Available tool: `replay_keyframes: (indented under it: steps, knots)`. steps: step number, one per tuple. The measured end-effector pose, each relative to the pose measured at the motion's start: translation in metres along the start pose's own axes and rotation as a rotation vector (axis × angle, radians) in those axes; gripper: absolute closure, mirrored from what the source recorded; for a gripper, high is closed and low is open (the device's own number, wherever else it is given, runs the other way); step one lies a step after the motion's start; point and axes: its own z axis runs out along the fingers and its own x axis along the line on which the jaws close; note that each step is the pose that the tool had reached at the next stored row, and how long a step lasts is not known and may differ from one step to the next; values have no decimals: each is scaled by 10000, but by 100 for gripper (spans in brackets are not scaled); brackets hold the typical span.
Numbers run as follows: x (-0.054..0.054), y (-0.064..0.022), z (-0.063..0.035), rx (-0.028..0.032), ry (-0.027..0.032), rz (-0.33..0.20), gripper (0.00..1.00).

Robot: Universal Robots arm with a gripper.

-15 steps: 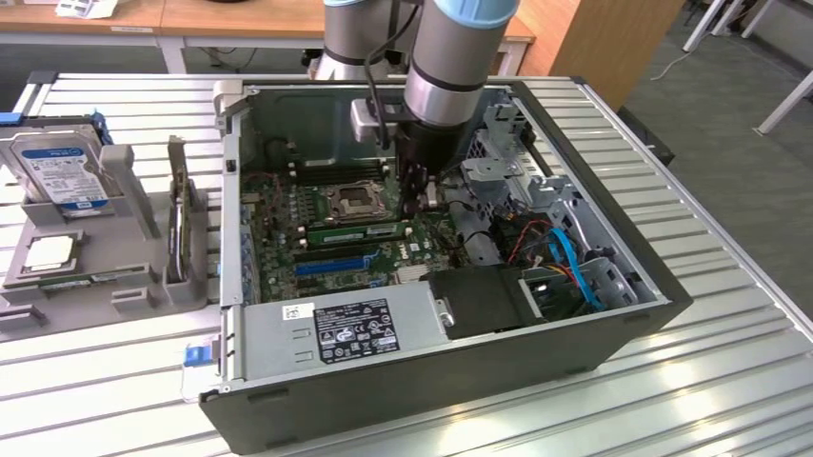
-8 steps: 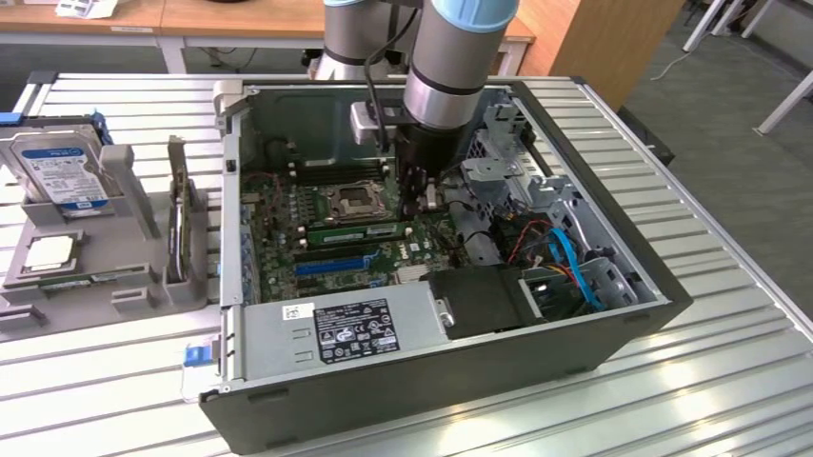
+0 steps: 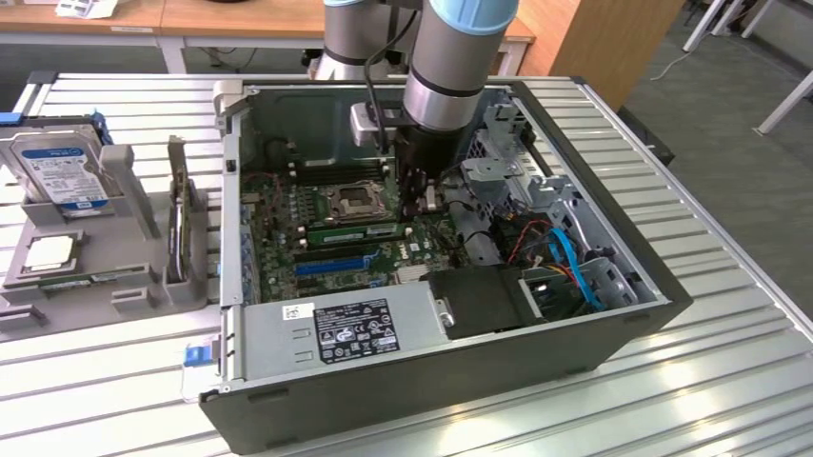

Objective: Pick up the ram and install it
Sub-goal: 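Press down the ram until it locks into place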

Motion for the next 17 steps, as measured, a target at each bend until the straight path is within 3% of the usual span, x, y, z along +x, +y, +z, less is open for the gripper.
replay_keyframes:
  steps: [17]
  knots:
    - [-10,-1,27,0,1,0,90]
